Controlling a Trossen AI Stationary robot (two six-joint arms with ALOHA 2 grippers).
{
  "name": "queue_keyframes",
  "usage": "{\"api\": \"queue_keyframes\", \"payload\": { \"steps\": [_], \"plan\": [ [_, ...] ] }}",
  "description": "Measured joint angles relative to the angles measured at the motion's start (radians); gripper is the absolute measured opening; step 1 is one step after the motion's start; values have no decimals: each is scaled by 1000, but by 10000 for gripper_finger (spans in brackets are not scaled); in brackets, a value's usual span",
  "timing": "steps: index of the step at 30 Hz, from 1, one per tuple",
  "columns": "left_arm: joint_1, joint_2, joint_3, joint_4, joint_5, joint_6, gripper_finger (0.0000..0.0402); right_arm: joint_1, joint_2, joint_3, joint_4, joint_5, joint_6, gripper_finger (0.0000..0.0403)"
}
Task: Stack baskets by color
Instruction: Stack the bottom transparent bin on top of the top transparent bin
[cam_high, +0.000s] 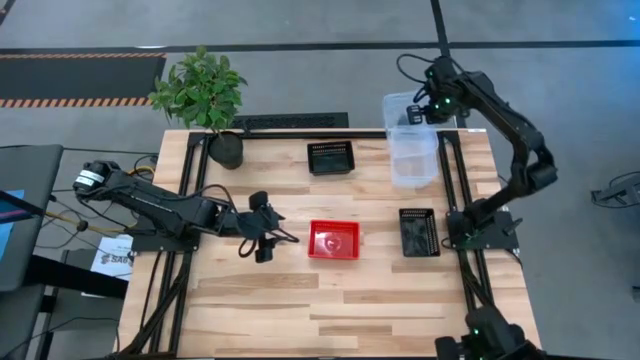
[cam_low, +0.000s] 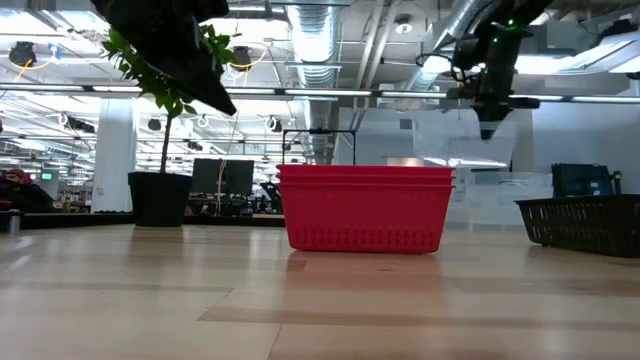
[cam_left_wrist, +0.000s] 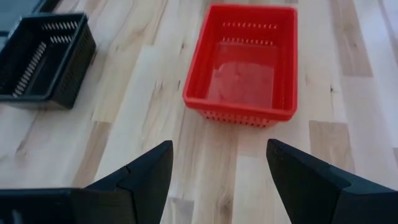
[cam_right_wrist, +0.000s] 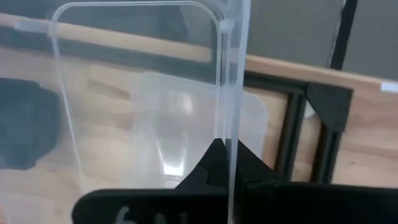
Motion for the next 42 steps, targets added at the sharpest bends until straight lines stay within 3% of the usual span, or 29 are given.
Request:
{"api": "queue_keyframes", "payload": {
  "steps": [9,19,33,42],
  "plan": [
    [0,0,0,-24,0,-9,247,-26,13,4,-44,-32,-8,2],
    [-1,0,0,-24,31,1,247,25,-12,4,-147,-20,-23,2],
    [-4,0,0,-24,27,22,247,48,-206,-159,49,-17,-2,1],
    [-12,0,0,-24,27,10,247,164,-252,-239,29,131,93,2]
  ]
}}
